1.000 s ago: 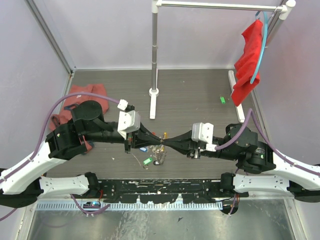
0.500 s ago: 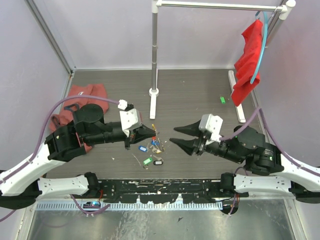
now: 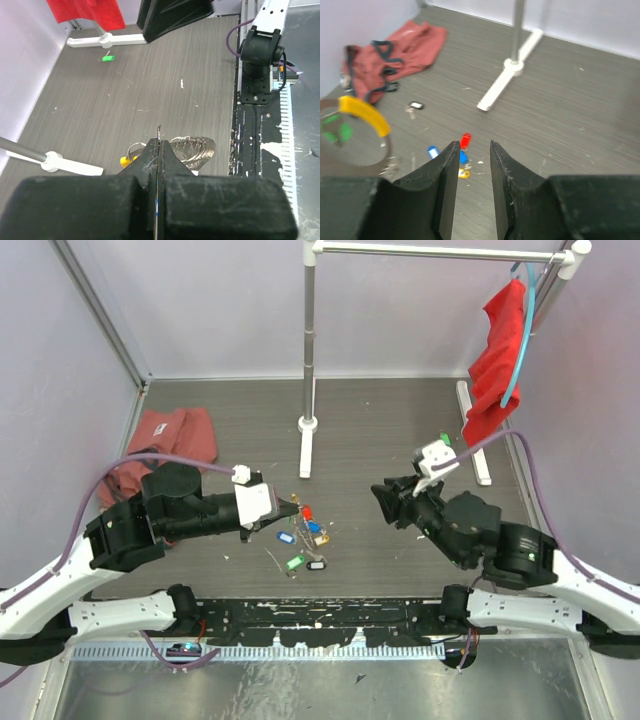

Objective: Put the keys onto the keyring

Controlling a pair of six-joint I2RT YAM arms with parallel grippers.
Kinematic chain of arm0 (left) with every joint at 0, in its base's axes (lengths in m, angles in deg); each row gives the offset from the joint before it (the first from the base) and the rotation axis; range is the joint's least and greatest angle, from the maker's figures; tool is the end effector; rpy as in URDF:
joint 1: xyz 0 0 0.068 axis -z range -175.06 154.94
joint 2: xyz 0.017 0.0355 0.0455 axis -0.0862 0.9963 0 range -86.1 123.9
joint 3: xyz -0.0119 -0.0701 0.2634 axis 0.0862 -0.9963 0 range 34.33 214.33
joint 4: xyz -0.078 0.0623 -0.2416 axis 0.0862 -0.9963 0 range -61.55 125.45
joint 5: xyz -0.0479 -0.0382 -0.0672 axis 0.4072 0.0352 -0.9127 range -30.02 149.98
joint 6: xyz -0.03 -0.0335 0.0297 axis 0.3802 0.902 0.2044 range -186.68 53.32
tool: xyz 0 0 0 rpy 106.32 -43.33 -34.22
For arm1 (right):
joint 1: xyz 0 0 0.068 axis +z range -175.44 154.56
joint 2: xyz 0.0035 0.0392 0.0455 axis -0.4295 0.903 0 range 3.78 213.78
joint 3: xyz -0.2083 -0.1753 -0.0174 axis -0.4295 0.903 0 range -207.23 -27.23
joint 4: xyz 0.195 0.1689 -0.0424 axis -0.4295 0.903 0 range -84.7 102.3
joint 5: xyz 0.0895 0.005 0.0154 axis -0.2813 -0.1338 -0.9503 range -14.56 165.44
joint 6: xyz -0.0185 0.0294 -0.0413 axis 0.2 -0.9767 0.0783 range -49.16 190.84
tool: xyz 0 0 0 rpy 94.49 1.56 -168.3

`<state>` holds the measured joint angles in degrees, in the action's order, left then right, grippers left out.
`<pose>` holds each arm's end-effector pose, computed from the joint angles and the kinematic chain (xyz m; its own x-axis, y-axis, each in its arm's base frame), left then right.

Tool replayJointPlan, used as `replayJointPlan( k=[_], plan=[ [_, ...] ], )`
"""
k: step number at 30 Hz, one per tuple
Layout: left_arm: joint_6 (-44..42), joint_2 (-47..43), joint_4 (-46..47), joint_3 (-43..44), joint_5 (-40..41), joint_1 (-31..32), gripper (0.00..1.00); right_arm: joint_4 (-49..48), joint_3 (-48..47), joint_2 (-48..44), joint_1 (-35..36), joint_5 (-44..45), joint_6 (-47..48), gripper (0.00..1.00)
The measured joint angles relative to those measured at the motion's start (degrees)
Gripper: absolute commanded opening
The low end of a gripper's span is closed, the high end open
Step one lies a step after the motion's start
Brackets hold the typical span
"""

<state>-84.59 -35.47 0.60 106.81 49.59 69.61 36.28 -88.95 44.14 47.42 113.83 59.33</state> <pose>0.0642 -0.1508 0.4400 0.2049 0.2739 -0.9397 0.9471 0.1868 0.2610 0.0583 0.1135 0.4125 -0.1617 0.0062 -0.9868 -0.5473 0.8315 0.0949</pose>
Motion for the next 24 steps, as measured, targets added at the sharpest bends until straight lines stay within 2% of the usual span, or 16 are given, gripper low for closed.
replayJointPlan(
  k=[3, 6, 9, 14, 24],
  plan=[
    [-2.1, -0.1, 0.1, -0.2, 0.2, 0.0, 0.0, 1.2, 0.3, 3.3, -9.6, -5.4, -2.1, 0.36],
    [-3.7, -0.1, 0.1, -0.7, 0.3, 0.0, 0.0, 0.8, 2.2, 7.3, -23.4, -16.2, -4.0, 0.36],
    [-4.7, -0.3, 0.3, -1.3, 0.2, 0.0, 0.0, -0.2, 6.1, 10.6, -30.9, -25.6, -6.3, 0.37],
    [-5.4, -1.1, 0.3, -1.8, -1.0, 0.0, 0.0, -3.3, 14.6, 12.7, -33.5, -36.4, -12.2, 0.39],
    [-6.2, -3.8, 1.1, -2.3, -3.0, 0.7, 0.0, -16.0, 29.3, 11.8, -33.6, -46.8, -25.2, 0.4]
  ],
)
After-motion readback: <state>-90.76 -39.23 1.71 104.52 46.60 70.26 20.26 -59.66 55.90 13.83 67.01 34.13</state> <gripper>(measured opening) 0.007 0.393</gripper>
